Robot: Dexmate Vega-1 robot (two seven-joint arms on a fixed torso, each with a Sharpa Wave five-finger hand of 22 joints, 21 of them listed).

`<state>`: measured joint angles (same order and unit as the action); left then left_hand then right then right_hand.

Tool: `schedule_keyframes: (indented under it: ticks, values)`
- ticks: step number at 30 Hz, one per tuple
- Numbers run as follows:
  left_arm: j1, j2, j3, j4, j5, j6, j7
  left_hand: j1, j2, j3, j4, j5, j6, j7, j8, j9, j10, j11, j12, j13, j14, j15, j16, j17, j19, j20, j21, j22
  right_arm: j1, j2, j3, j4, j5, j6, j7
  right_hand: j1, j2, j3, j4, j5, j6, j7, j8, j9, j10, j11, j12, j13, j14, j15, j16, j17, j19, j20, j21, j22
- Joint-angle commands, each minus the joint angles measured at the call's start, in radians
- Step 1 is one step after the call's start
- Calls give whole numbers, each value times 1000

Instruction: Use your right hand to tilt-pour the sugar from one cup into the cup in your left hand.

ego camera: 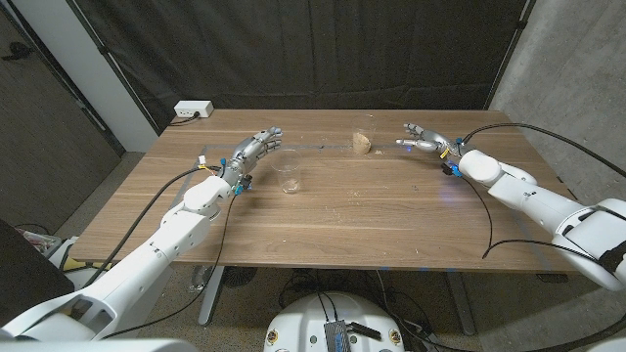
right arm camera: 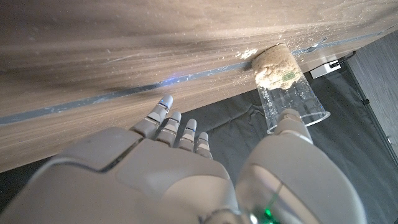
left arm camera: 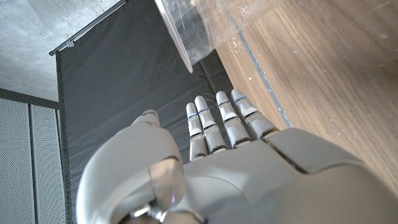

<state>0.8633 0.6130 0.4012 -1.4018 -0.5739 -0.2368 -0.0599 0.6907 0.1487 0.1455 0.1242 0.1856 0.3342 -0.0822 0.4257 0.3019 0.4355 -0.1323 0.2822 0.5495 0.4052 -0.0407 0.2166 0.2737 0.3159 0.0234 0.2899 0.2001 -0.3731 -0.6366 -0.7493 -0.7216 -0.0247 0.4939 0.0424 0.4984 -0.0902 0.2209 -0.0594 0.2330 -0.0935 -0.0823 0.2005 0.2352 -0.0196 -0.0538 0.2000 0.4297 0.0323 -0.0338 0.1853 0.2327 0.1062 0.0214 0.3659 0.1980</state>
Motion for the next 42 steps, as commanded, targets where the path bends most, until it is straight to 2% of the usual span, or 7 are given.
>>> schedule_keyframes:
  ticks: [1,6,15,21,34,42]
  values:
    - [-10,-5,0,26,-8,-11,-18,1,-4,5,0,3,13,2,1,0,7,0,1,3,10,-106,5,3,-1,-1,-1,2,18,31,-5,12,-12,-18,7,-4,7,6,-6,3,3,2,11,0,-6,1,3,2,-8,-60,7,0,-10,-1,-3,3]
    - [-12,2,-3,31,-10,-10,-25,-1,-5,7,-1,3,13,2,0,0,7,1,0,3,10,-106,4,2,-1,0,-1,2,40,58,-16,51,-13,-10,14,-4,9,6,-6,1,1,3,12,0,-13,6,3,1,-14,-57,7,0,-17,2,-7,3]
    - [-23,3,-4,45,-15,-11,-40,-2,-5,8,-2,3,13,0,0,0,7,2,-1,4,10,-104,4,1,-1,-1,-1,2,60,75,-33,40,-20,-22,30,-6,11,6,-7,-1,0,4,13,0,-17,9,6,0,-19,-52,8,0,-23,5,-11,4]
    - [-27,1,-2,57,-17,-14,-50,-4,-6,10,-2,3,14,0,0,-1,11,0,0,4,9,-107,3,0,-2,-1,-1,2,75,80,-46,57,-24,4,55,-8,10,6,-7,-2,-2,5,13,0,-17,11,7,0,-21,-51,8,-1,-26,7,-13,4]
    - [-47,-5,5,90,-18,-22,-77,-6,-7,12,-4,3,15,0,-1,-1,14,1,0,5,10,-106,3,-1,-2,0,-2,2,62,86,-44,5,-15,-28,75,-16,7,1,-7,-6,-4,6,15,-1,-17,18,12,-2,-21,-50,11,-1,-26,10,-16,5]
    - [-50,-2,3,103,-22,-29,-90,-7,-7,14,-5,3,16,3,-1,-1,13,0,-1,5,10,-107,3,-2,-3,0,-2,2,61,102,-40,-26,-6,-91,80,-22,-12,-9,-12,-9,-18,17,12,-2,-34,43,11,-3,-27,-34,12,-4,-30,21,-20,5]
